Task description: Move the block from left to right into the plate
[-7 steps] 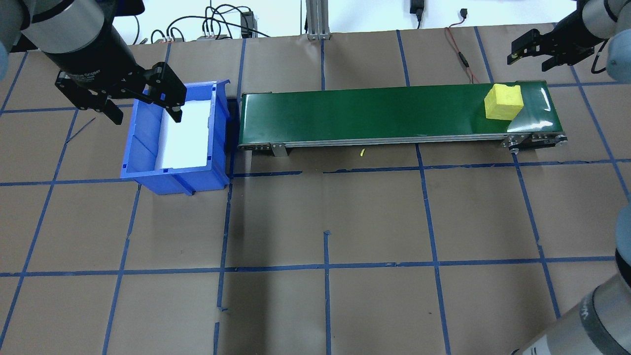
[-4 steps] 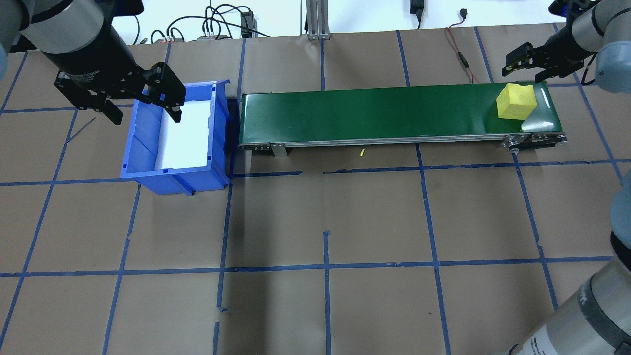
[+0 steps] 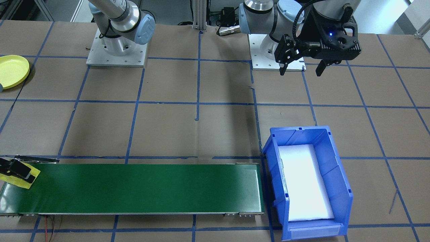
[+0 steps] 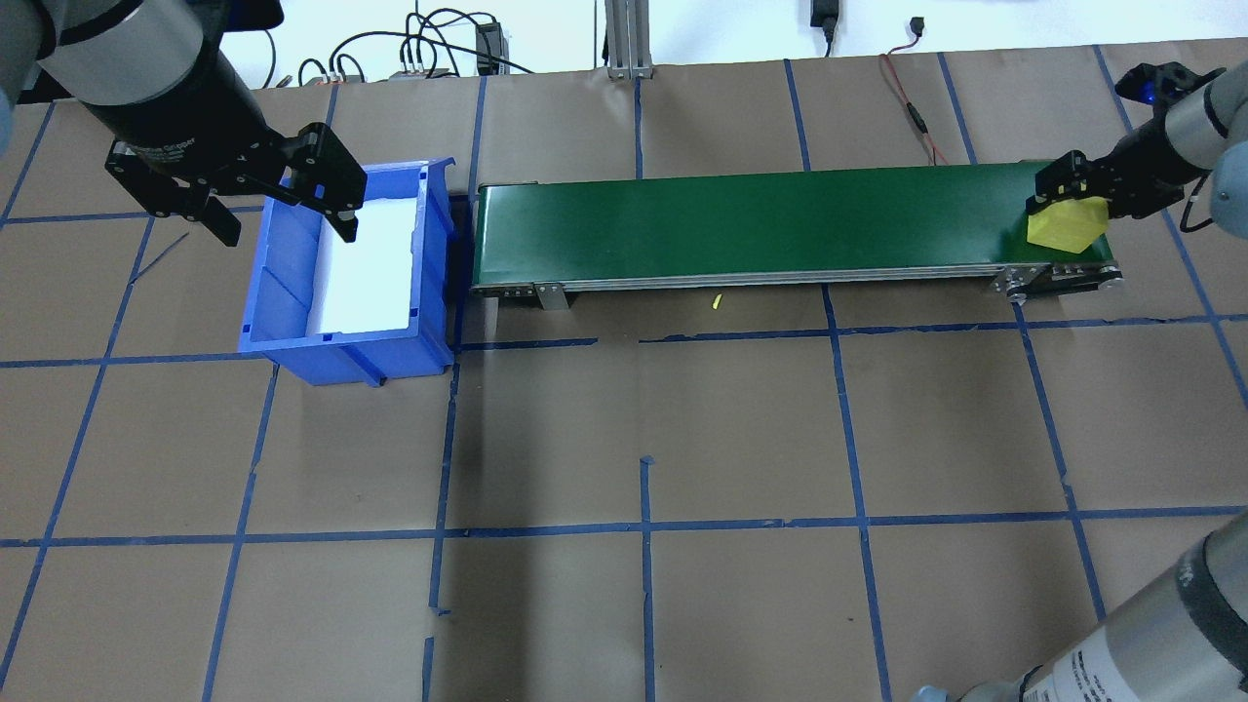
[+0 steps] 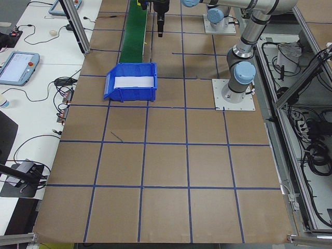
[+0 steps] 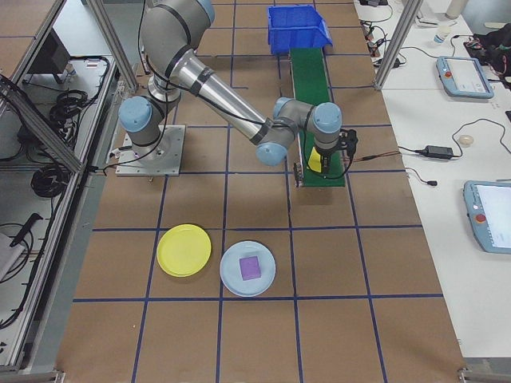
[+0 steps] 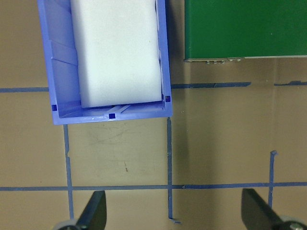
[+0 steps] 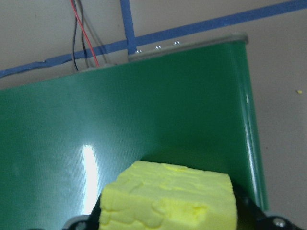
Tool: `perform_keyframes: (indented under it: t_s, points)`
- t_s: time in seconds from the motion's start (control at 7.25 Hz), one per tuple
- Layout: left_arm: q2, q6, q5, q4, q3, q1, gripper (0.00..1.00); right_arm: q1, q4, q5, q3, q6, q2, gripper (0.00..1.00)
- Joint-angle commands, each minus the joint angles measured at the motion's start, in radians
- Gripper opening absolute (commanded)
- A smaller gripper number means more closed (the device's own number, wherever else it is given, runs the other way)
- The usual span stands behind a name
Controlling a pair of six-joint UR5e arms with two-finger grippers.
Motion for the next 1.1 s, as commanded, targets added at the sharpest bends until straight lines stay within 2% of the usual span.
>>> perform_keyframes:
  t_s: [0.0,0.14,0.28,0.41,0.69,0.83,0.97]
  points:
    - [0.0,0.0,0.0,0.0,-0.001,-0.001,1.0,-0.019,0.016,-0.087,0.004,0.005,-0.016,0.22]
    - [0.0,0.0,0.0,0.0,-0.001,-0.001,1.0,-0.019,0.074,-0.105,-0.042,-0.015,-0.042,0.19]
    - [0.0,0.0,0.0,0.0,-0.001,-0.001,1.0,-0.029,0.185,-0.134,-0.097,-0.105,-0.088,0.19]
    - [0.0,0.0,0.0,0.0,-0.003,-0.001,1.0,-0.11,0.2,-0.19,-0.093,-0.32,-0.111,0.19]
    - [0.0,0.0,-0.002,0.0,-0.004,-0.001,1.0,-0.366,0.203,-0.196,-0.011,-0.65,-0.117,0.19]
    - [0.002,0.0,-0.002,0.0,-0.006,-0.001,1.0,-0.488,0.22,-0.215,0.058,-0.724,-0.143,0.19]
    - [0.002,0.0,-0.003,0.0,-0.006,-0.001,1.0,-0.575,0.218,-0.279,0.145,-0.784,-0.209,0.18]
